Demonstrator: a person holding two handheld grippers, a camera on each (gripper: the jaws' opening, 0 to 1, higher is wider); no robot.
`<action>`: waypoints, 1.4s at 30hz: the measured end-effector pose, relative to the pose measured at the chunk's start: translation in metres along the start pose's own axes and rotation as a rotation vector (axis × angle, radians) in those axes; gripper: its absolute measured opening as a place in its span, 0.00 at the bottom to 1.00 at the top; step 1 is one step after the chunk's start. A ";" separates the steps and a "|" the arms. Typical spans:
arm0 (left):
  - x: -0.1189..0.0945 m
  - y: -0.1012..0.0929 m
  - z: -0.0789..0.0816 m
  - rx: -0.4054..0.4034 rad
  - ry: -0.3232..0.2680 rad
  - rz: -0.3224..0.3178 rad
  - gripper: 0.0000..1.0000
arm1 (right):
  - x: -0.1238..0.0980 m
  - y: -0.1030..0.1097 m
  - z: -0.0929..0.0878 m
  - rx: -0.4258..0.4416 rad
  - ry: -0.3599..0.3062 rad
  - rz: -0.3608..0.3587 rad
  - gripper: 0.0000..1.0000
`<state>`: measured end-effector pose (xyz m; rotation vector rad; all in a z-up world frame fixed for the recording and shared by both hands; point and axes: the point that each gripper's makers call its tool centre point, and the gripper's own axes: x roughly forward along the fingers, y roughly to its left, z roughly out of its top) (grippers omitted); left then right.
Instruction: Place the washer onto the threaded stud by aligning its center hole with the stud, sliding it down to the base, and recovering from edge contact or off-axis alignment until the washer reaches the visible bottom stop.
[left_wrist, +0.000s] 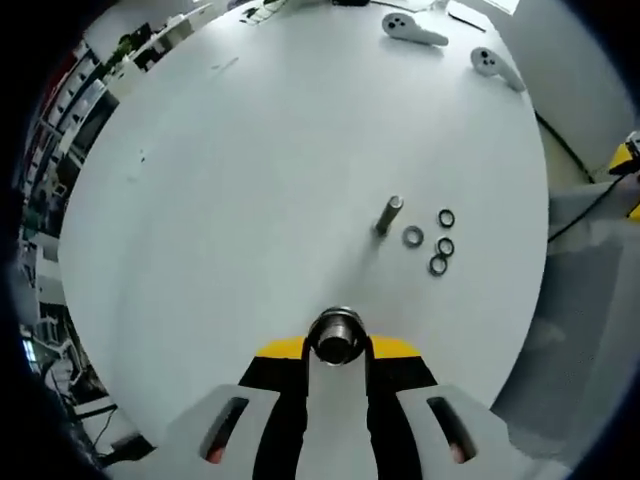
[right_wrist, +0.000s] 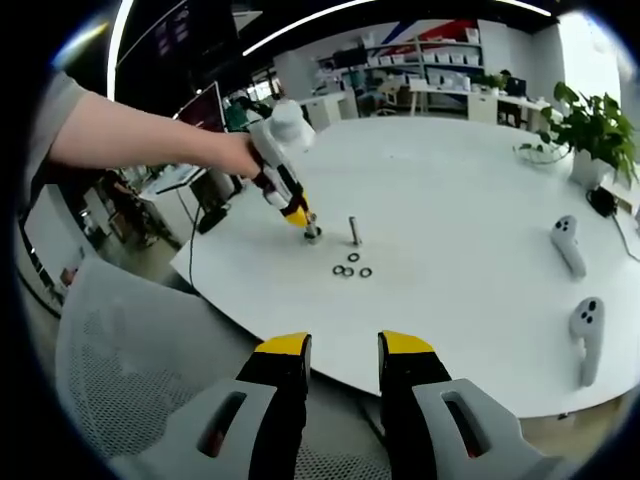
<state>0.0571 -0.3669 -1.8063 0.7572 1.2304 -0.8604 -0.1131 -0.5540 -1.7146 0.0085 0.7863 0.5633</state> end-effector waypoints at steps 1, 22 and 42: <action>0.001 -0.002 -0.001 -0.001 0.008 0.004 0.19 | 0.000 0.000 0.000 0.000 0.000 -0.001 0.29; 0.021 -0.001 -0.006 0.005 0.036 0.007 0.21 | 0.000 -0.002 -0.001 0.005 0.003 -0.002 0.28; -0.041 -0.010 -0.007 -0.224 -0.297 0.066 0.24 | -0.001 -0.001 0.002 0.006 -0.012 0.001 0.28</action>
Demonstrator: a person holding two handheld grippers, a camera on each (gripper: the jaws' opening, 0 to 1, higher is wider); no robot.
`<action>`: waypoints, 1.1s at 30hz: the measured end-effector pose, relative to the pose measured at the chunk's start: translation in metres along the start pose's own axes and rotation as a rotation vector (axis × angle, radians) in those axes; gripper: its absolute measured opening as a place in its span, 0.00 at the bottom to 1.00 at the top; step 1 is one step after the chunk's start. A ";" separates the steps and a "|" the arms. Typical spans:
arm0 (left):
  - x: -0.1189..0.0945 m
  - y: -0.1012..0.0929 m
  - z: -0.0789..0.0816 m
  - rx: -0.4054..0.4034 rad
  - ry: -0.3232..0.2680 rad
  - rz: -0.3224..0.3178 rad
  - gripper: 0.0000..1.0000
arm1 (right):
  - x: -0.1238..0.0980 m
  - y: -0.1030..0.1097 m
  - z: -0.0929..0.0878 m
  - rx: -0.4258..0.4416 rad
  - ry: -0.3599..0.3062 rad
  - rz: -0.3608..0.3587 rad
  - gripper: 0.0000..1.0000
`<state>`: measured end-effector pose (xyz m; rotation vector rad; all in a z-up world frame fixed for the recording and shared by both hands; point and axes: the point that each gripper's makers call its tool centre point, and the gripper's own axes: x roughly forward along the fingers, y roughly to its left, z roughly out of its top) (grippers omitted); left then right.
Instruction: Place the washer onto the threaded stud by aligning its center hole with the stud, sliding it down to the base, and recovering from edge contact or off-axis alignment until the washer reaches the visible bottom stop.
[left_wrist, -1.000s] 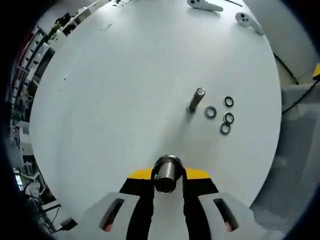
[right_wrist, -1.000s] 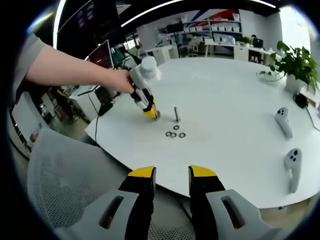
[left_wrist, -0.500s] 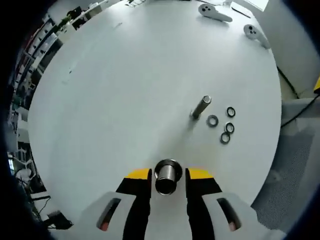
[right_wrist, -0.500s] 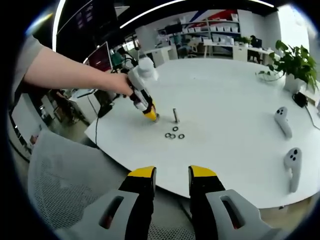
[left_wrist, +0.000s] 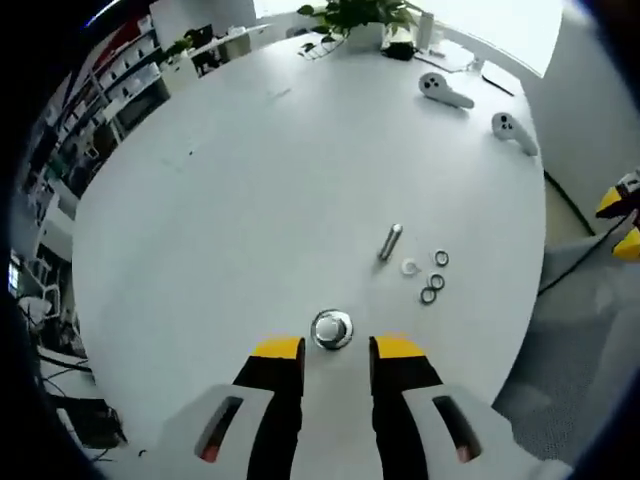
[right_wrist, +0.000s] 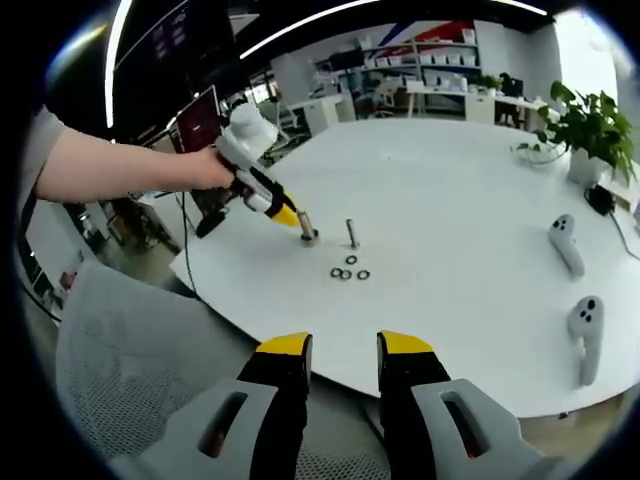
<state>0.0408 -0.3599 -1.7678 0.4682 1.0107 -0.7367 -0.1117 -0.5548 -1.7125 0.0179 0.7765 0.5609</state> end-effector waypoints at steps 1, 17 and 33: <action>-0.007 -0.001 -0.002 0.003 -0.025 0.005 0.24 | 0.000 0.001 0.000 -0.004 0.002 0.004 0.28; -0.104 -0.029 -0.046 -0.213 -0.296 0.040 0.33 | 0.000 0.003 -0.003 -0.012 0.014 0.011 0.29; -0.165 -0.048 -0.117 -0.370 -0.399 0.133 0.33 | -0.001 0.007 -0.004 -0.016 0.018 0.030 0.29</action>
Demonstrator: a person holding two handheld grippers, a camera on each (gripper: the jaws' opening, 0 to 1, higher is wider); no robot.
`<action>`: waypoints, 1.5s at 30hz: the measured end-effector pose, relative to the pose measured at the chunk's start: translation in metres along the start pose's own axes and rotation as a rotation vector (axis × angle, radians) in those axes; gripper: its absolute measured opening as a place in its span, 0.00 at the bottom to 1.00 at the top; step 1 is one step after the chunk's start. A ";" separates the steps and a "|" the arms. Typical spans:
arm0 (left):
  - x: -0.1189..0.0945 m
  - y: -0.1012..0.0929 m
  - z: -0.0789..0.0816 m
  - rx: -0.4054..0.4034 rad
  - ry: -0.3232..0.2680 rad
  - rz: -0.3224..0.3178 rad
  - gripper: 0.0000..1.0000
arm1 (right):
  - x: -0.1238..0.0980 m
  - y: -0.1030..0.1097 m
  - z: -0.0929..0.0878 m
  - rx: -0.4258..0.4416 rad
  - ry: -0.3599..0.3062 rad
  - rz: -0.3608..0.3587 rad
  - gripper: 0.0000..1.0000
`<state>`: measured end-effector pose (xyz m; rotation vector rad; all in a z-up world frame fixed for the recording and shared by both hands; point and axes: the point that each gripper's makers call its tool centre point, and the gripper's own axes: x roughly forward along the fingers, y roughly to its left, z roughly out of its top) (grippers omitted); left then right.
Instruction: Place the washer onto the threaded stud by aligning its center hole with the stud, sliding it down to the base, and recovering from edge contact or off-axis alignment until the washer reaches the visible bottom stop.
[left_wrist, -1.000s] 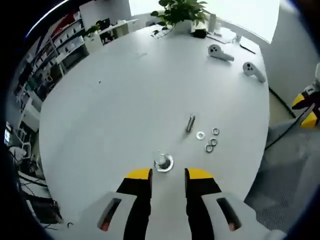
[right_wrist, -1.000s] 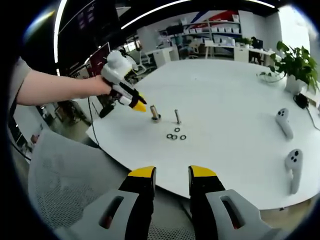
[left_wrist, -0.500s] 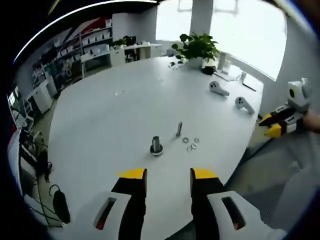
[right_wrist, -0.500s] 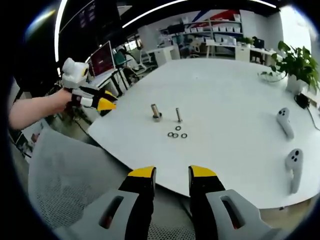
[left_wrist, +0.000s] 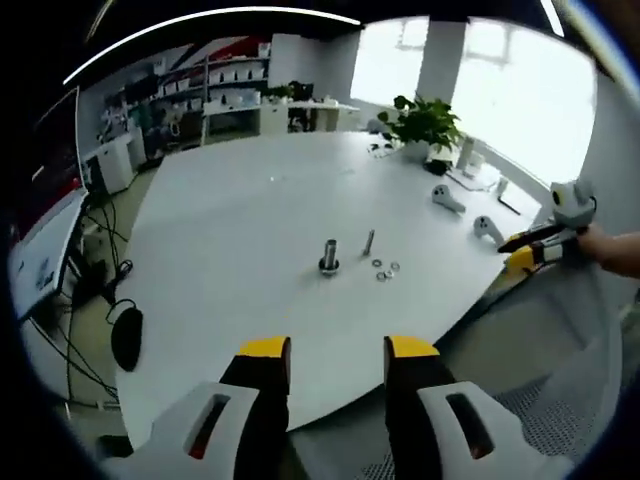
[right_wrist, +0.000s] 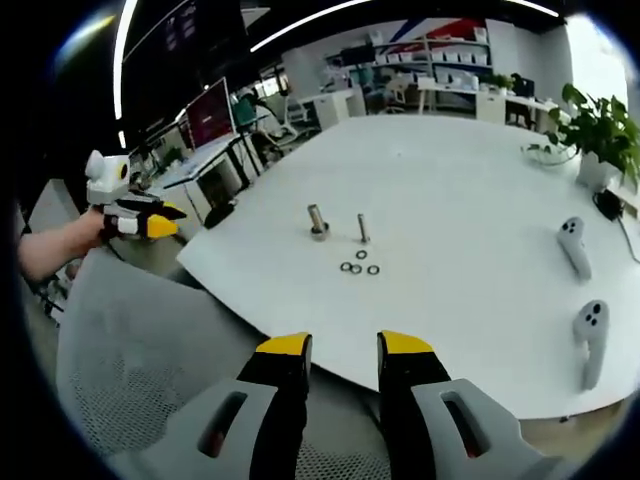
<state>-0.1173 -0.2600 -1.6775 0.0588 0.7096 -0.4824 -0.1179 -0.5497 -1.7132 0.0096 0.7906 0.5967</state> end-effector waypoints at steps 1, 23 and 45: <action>-0.002 0.000 0.001 0.020 -0.013 0.012 0.31 | 0.000 0.000 0.000 0.002 0.002 0.003 0.29; 0.010 -0.027 0.009 0.021 -0.106 -0.046 0.30 | 0.003 0.001 -0.008 -0.016 0.044 0.005 0.29; 0.014 -0.030 -0.001 -0.037 -0.076 -0.085 0.37 | 0.004 -0.002 -0.012 -0.014 0.069 -0.013 0.29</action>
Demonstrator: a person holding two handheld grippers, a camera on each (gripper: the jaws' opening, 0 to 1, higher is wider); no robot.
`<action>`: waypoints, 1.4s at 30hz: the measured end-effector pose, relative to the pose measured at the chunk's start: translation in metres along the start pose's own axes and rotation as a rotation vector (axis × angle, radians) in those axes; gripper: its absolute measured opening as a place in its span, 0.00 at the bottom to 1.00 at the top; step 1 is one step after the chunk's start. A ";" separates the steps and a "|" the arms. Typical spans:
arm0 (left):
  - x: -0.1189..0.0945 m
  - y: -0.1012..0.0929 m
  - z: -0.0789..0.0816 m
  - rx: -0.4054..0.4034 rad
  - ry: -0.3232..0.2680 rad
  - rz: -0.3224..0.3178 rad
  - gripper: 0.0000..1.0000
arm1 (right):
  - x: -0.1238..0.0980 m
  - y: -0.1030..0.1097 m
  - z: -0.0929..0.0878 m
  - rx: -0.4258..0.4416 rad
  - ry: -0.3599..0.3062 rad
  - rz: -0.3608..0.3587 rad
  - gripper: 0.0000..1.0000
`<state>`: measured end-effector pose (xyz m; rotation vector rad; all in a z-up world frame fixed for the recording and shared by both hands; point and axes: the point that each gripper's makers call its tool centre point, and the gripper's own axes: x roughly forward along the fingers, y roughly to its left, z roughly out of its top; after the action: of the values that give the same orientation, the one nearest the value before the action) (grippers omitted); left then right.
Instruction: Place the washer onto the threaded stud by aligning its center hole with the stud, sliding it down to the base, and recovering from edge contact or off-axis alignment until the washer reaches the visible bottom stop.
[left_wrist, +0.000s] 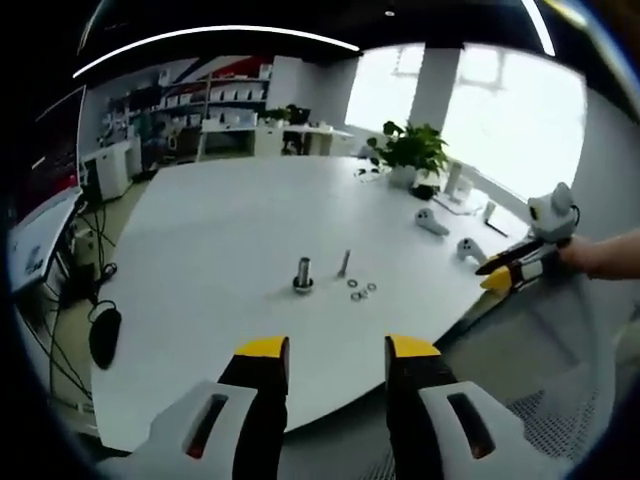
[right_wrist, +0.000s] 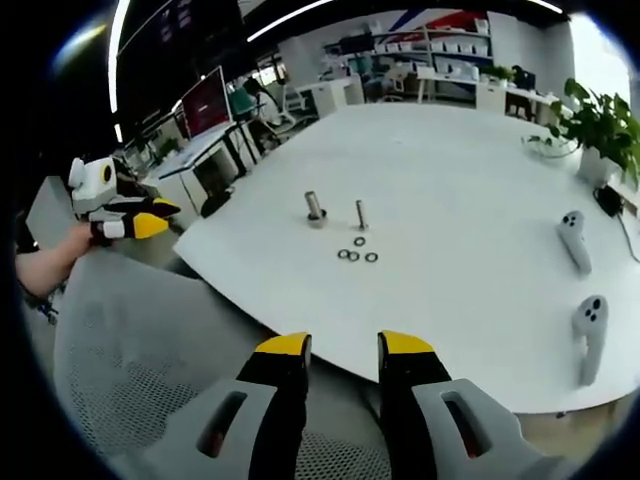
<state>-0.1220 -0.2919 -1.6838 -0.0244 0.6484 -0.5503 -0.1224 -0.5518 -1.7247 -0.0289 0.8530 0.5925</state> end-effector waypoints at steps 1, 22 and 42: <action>0.000 0.000 0.000 -0.002 0.000 -0.002 0.37 | -0.001 0.000 0.000 0.000 -0.002 -0.001 0.29; 0.003 -0.004 -0.018 -0.008 0.087 -0.016 0.40 | 0.000 0.004 0.000 -0.007 -0.003 0.016 0.29; 0.005 0.000 -0.036 -0.017 0.193 0.003 0.38 | 0.003 0.024 -0.005 -0.041 0.053 0.123 0.35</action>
<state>-0.1399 -0.2893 -1.7154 0.0141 0.8411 -0.5479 -0.1360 -0.5312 -1.7251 -0.0299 0.8979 0.7274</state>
